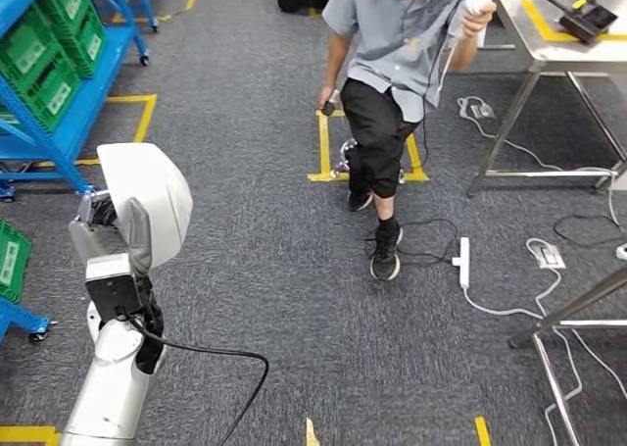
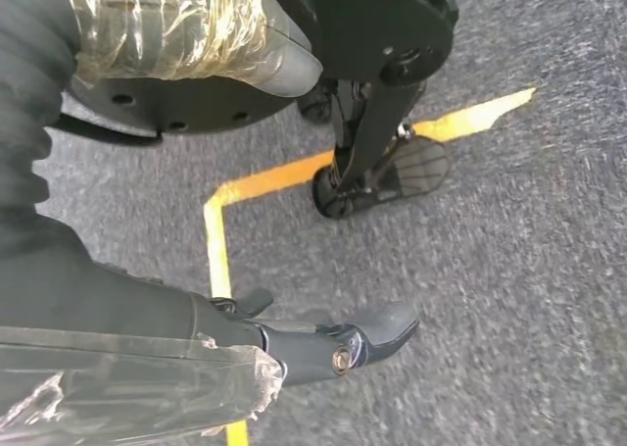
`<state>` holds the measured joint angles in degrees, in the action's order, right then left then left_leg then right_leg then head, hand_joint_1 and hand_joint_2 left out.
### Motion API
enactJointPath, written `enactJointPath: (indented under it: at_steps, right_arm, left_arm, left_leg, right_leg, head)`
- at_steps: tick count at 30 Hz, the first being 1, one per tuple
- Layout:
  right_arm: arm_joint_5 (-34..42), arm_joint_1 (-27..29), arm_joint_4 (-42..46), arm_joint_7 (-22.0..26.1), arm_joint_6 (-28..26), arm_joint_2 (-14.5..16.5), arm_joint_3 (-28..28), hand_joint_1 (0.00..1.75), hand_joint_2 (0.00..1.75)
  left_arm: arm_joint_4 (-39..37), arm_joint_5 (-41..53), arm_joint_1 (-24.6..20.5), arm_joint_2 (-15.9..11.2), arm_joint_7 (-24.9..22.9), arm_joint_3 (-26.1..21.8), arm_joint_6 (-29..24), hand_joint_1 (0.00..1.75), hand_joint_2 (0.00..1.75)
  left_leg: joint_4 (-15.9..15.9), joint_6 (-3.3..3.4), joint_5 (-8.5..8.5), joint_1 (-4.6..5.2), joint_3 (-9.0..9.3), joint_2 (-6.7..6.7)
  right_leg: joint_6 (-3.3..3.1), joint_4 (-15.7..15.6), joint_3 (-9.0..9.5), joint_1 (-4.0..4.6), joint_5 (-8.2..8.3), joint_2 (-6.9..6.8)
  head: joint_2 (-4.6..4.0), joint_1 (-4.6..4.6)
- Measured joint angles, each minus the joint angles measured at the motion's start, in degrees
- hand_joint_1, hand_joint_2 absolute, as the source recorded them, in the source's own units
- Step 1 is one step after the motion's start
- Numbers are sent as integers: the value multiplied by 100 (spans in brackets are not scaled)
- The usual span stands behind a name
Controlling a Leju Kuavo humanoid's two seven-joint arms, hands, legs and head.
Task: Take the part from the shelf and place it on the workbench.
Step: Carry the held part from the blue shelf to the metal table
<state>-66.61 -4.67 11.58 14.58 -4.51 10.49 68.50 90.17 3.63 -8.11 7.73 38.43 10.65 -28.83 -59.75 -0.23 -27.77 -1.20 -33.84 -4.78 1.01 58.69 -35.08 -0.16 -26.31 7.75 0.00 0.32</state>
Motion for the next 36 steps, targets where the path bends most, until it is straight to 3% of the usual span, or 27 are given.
enactJointPath:
  at_steps: [1, 3, 5, 7, 8, 9, 10, 12, 14, 17, 19, 21, 22, 23, 24, 26, 28, 30, 31, 32, 33, 34, 36]
  right_arm:
    - [-1, 14, 1, -4, 2, -1, 0, 0, 175]
    - [-3, 41, 1, -8, 3, 1, 0, 0, 175]
    - [-4, 34, 0, -9, 4, 2, 0, 0, 175]
    - [-8, 12, 0, -8, 5, 2, 0, 0, 175]
    - [-10, 10, 0, -8, 5, 2, 0, 0, 175]
    - [-13, 14, 0, -7, 5, 2, 0, 0, 175]
    - [-14, 19, 0, -7, 5, 1, 0, 0, 175]
    - [-17, 16, 1, -6, 5, 0, 0, 0, 175]
    - [-18, -6, 1, -1, 5, 0, 0, 0, 175]
    - [-18, -1, 0, 1, 7, 1, 0, 0, 175]
    - [-16, 4, 1, 0, 5, 2, 1, 0, 175]
    - [-16, -9, 2, -1, 4, 2, 1, 0, 175]
    - [-16, -13, 2, 0, 4, 2, 1, 0, 175]
    - [-18, -11, 2, 0, 6, 2, 1, 0, 175]
    - [-18, -5, 1, 0, 7, 2, 1, 0, 175]
    - [-13, 5, 0, 0, 7, 3, 2, 0, 175]
    - [-5, 0, 1, -2, 7, 4, 2, 0, 175]
    - [3, 0, 2, -2, 8, 4, 2, 0, 175]
    - [7, 11, 2, -2, 9, 3, 2, 0, 175]
    - [13, 28, 2, 0, 10, 2, 2, 0, 175]
    - [20, 46, 2, 1, 11, 1, 2, 0, 175]
    - [26, 53, 2, 2, 11, -1, 2, 0, 175]
    - [32, 40, 2, 6, 15, -2, 2, 0, 175]
  left_arm:
    - [1, 4, -6, 2, 0, -3, -2, 175, 175]
    - [4, 14, -20, 10, 3, -11, -4, 175, 175]
    - [10, 22, -18, 13, 5, -22, -4, 175, 175]
    - [12, 33, -5, 8, 6, -38, -4, 175, 175]
    - [12, 39, -1, 5, 6, -44, -4, 175, 175]
    - [12, 45, -1, 4, 6, -48, -4, 175, 175]
    - [13, 49, -3, 3, 6, -52, -4, 175, 175]
    - [15, 55, -10, 2, 7, -63, -4, 175, 175]
    - [18, 57, -13, -5, 8, -76, -4, 175, 175]
    - [22, 57, -17, -9, 8, -90, -4, 175, 175]
    - [29, 58, -22, -13, 12, -98, -4, 175, 175]
    - [31, 59, -4, -28, 15, -103, -4, 175, 175]
    - [30, 59, 10, -39, 15, -104, -4, 175, 175]
    - [30, 59, 21, -45, 15, -106, -4, 175, 175]
    - [30, 60, 26, -50, 15, -107, -4, 175, 175]
    - [30, 63, 25, -55, 15, -110, -4, 175, 175]
    - [30, 71, 23, -63, 16, -121, -4, 175, 175]
    - [30, 89, 27, -67, 20, -129, -4, 175, 175]
    - [30, 102, 26, -62, 23, -131, -4, 175, 175]
    - [30, 114, 19, -56, 25, -134, -4, 175, 175]
    - [30, 127, 8, -43, 28, -137, -4, 175, 175]
    - [30, 138, -1, -32, 32, -140, -4, 175, 175]
    - [30, 157, -1, -18, 38, -147, -5, 175, 175]
  left_leg:
    - [7, 34, 6, 5, -2, 68]
    - [44, 113, 23, 4, 18, 210]
    - [62, 173, 22, 20, 32, 370]
    - [63, 197, 9, 45, 29, 550]
    - [62, 202, 2, 54, 31, 638]
    - [62, 203, -6, 60, 35, 720]
    - [62, 199, -14, 64, 45, 792]
    - [58, 169, -41, 81, 75, 915]
    - [51, 121, -67, 100, 97, 1028]
    - [42, 42, -109, 96, 136, 1161]
    - [-204, -12, -290, 76, 68, 944]
    - [-863, -45, -624, 59, -233, 633]
    - [-1210, -57, -749, 57, -415, 563]
    - [-1426, -65, -775, 55, -545, 536]
    - [-1439, -66, -680, 54, -586, 526]
    - [-892, -58, -238, 45, -390, 435]
    - [-234, -42, 54, 12, -122, 142]
    - [4, -8, 68, 5, -40, -18]
    - [30, 20, 68, 13, -36, 34]
    - [45, 55, 78, 15, -30, 101]
    - [62, 98, 84, 13, -17, 171]
    - [81, 136, 89, 9, -6, 248]
    - [93, 188, 79, 22, 2, 412]
  right_leg:
    - [33, -9, -33, -17, 11, 38]
    - [86, 134, -130, -7, -70, -174]
    - [122, 700, -419, 9, -368, -557]
    - [143, 1444, -794, -1, -678, -707]
    - [143, 1622, -883, -2, -710, -724]
    - [136, 1578, -853, -1, -635, -738]
    - [119, 1303, -700, 5, -474, -769]
    - [49, 480, -235, 66, -166, -1046]
    - [-24, 22, 32, 138, -73, -1253]
    - [-102, -51, 66, 145, -49, -1080]
    - [-157, -106, 113, 98, -10, -943]
    - [-184, -121, 132, 65, 6, -794]
    - [-189, -119, 133, 60, 8, -705]
    - [-190, -117, 136, 59, 7, -612]
    - [-189, -113, 141, 56, 6, -520]
    - [-173, -90, 152, 44, -4, -341]
    - [-125, -40, 118, 39, -23, -187]
    - [-52, -14, 47, 18, -16, -61]
    - [-14, -18, 7, 1, -5, 0]
    - [18, -11, -20, -10, -5, 3]
    - [44, 49, -64, -6, -42, -96]
    - [67, 221, -160, 0, -141, -261]
    - [106, 889, -496, 1, -475, -618]
  head:
    - [0, -2]
    - [0, 26]
    - [0, 62]
    - [0, 72]
    - [0, 73]
    - [0, 76]
    - [0, 74]
    - [0, 77]
    - [0, 72]
    - [0, 66]
    - [0, 46]
    - [0, 9]
    - [0, -3]
    - [0, -8]
    - [0, -6]
    - [0, -6]
    - [0, -3]
    - [0, -2]
    - [0, -2]
    - [0, -6]
    - [0, 7]
    - [0, 32]
    - [0, 72]
